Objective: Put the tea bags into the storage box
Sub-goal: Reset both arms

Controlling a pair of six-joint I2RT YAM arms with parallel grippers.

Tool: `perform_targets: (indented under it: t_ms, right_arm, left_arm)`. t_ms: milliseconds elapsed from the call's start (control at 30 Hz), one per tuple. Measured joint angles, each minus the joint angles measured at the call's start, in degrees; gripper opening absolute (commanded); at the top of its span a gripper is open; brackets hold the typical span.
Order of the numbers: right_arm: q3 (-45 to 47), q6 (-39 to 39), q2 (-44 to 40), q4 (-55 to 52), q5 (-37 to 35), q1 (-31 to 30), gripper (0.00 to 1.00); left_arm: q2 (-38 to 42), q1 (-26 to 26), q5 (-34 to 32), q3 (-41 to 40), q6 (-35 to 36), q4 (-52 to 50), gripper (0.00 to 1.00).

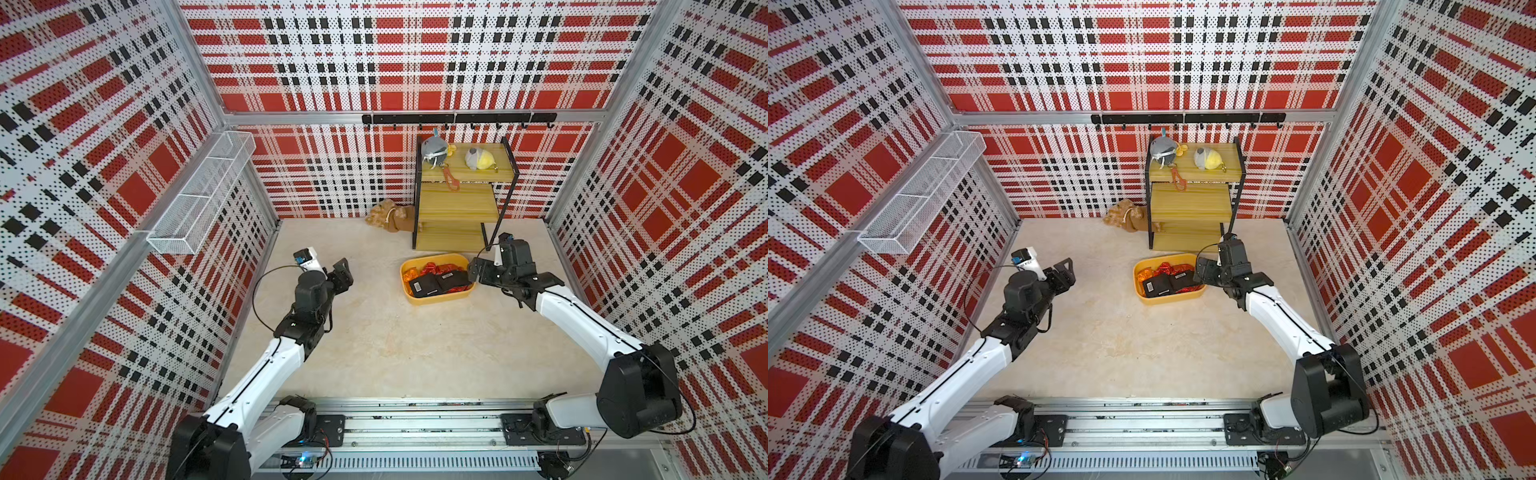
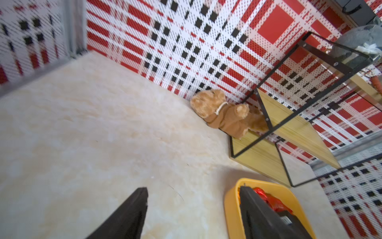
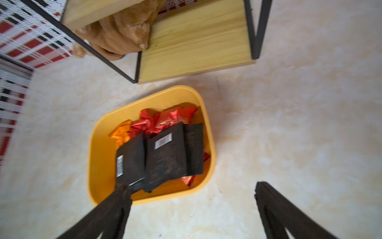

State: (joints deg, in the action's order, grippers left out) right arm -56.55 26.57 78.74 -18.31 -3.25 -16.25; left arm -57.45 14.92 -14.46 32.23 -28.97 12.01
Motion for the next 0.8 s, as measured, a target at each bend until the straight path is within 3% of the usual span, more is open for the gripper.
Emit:
perform_targets:
  t_ms: [167,367,633,800]
  right_arm:
    - [9.4,-5.6,-6.3,9.4,-8.6,1.0,1.0]
    - [23.8,-8.9,-14.1,24.4,-16.4,3.9,1.0]
    - [35.5,-8.8,-14.8,39.3,-21.5,6.5,1.0]
    - [37.5,-12.3,-12.6,50.6,-23.5,6.7,1.0]
  left_arm:
    - [0.9,0.0,-8.2,-8.9,9.3,12.8,0.77]
    - [-6.3,-0.3,-13.9,-11.6,20.5,26.3,0.76]
    - [-13.8,-7.4,-11.0,-28.6,27.5,54.5,0.75]
    - [-23.2,-10.6,-6.9,-30.6,27.8,68.4,0.72]
